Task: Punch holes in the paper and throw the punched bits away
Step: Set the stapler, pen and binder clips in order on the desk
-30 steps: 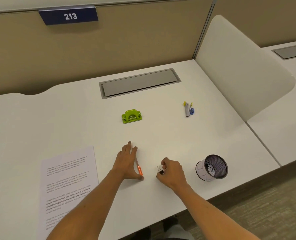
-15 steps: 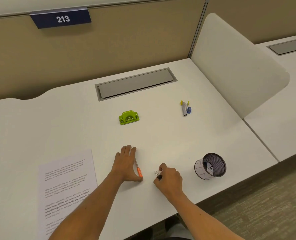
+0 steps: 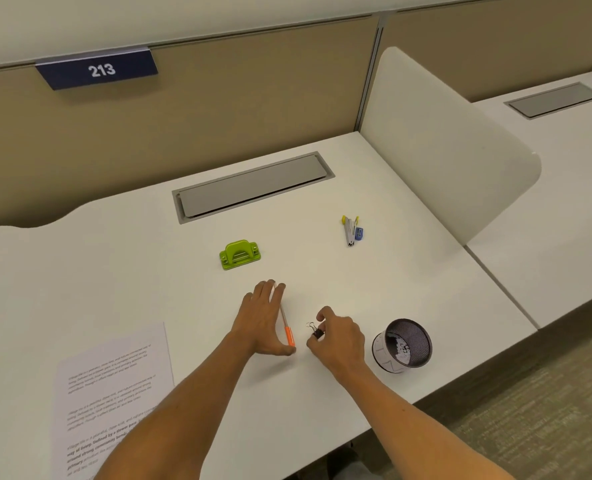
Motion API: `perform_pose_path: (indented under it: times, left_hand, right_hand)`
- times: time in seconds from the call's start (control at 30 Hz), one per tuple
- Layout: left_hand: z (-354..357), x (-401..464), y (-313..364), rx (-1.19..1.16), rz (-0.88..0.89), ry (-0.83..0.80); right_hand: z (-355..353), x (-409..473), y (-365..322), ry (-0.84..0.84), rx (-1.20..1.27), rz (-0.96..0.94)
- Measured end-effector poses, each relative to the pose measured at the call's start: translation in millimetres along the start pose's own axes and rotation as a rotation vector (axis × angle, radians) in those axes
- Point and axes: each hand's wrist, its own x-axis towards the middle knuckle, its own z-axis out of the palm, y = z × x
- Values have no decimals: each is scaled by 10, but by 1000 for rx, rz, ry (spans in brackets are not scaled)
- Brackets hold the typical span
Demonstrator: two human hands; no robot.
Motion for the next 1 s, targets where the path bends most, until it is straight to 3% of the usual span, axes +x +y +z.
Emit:
perform_pose_path:
  times: [0.53, 0.83, 1.0]
  left_hand:
    - [-394, 1324, 812, 35, 105, 59]
    - [-278, 2188, 1286, -55, 97, 113]
    - [-135, 2509, 1413, -106, 54, 62]
  right_hand:
    - [-1016, 1160, 929, 148, 90, 196]
    - [-1206, 1920, 1309, 114, 112, 249]
    - [-1186, 2329, 1410, 82, 118, 215]
